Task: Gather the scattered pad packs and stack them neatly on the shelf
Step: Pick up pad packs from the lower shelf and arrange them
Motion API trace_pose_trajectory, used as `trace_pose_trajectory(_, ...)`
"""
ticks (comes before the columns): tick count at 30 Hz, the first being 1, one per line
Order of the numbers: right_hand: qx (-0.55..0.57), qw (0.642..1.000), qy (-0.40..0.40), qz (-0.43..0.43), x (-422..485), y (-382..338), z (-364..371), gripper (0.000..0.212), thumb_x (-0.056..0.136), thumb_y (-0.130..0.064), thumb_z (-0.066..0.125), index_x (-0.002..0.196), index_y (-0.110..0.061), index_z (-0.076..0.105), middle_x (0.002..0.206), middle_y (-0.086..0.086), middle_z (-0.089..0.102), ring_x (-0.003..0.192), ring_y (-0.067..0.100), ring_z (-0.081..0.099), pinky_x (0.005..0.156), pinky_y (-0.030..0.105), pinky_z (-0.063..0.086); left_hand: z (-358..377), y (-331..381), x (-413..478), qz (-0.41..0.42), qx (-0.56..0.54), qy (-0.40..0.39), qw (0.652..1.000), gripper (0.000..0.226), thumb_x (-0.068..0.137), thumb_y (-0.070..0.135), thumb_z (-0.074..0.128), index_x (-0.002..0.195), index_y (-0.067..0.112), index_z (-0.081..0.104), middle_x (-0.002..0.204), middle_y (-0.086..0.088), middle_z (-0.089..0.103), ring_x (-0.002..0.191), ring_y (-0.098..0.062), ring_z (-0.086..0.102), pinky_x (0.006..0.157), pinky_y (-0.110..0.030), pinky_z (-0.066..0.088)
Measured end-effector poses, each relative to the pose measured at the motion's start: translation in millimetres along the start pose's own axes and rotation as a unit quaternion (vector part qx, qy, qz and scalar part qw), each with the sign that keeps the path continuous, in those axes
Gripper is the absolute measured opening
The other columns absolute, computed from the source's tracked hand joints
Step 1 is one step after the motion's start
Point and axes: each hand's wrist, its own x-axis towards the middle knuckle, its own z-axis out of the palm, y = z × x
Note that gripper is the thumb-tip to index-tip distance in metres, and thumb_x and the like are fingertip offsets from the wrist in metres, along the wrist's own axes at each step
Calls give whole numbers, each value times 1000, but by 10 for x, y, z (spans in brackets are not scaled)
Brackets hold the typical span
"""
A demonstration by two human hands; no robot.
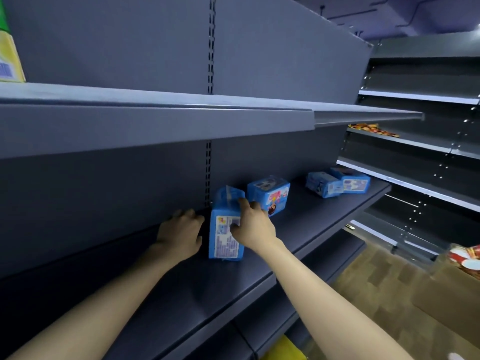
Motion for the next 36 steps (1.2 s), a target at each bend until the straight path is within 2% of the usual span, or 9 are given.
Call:
trace_pose_trajectory(8,56,997,-36,36,131,-61,11,71,81,-39,65,135,-13,26,126,11,43,113,34,50,85,41,49,40,76,184,30,-22,12,999,42,93,31,48,131,15,41,130,-4,43,122,-23,40,84,-33,44)
trace_pose_trajectory(15,148,985,21,83,232,-78,59,77,74,-50,72,123,-7,31,122,14,45,104,34,56,79,38,50,103,92,263,80,-87,36,992,42,90,31,52,129,16,42,135,-2,39,123,-22,40,87,-31,44)
trace_pose_trajectory(18,169,980,37,99,260,-44,76,77,71,-50,72,122,-8,32,121,13,48,105,34,56,80,41,52,127,28,269,81,-99,15,992,53,88,37,55,135,21,36,139,0,35,126,-22,37,88,-32,44)
trace_pose_trajectory(20,193,973,46,115,282,5,45,75,71,-51,72,122,-10,35,119,10,50,105,33,57,77,38,50,124,-10,272,79,-130,6,988,65,85,41,59,141,28,30,140,0,34,127,-22,38,92,-34,45)
trace_pose_trajectory(22,238,959,51,146,309,69,-14,68,74,-49,71,121,-12,38,113,6,52,102,30,58,73,33,44,117,-27,278,71,-179,-1,981,78,78,43,66,143,34,25,139,1,35,127,-22,40,94,-36,44)
trace_pose_trajectory(24,318,929,57,181,354,141,-50,59,75,-46,69,117,-15,42,106,1,55,96,26,60,75,33,49,121,-37,287,59,-226,-20,972,91,71,43,73,144,36,19,141,1,35,128,-22,39,98,-39,42)
trace_pose_trajectory(27,444,865,53,229,384,171,-67,56,67,-48,68,110,-19,47,105,2,63,89,23,64,80,44,57,139,-54,300,45,-318,-67,945,106,65,45,78,145,36,10,145,3,35,128,-19,41,103,-41,40)
trace_pose_trajectory(30,487,835,39,252,375,203,-71,50,71,-43,67,111,-18,49,104,5,64,87,25,65,74,46,58,147,-46,295,35,-375,-94,922,111,65,38,80,146,35,3,145,3,34,129,-17,39,105,-39,37)
trace_pose_trajectory(36,553,790,15,266,319,248,-44,45,79,-33,66,116,-16,48,104,7,65,85,22,66,59,35,55,132,-29,299,18,-426,-91,900,118,63,28,82,147,34,0,144,1,34,127,-18,41,103,-37,40)
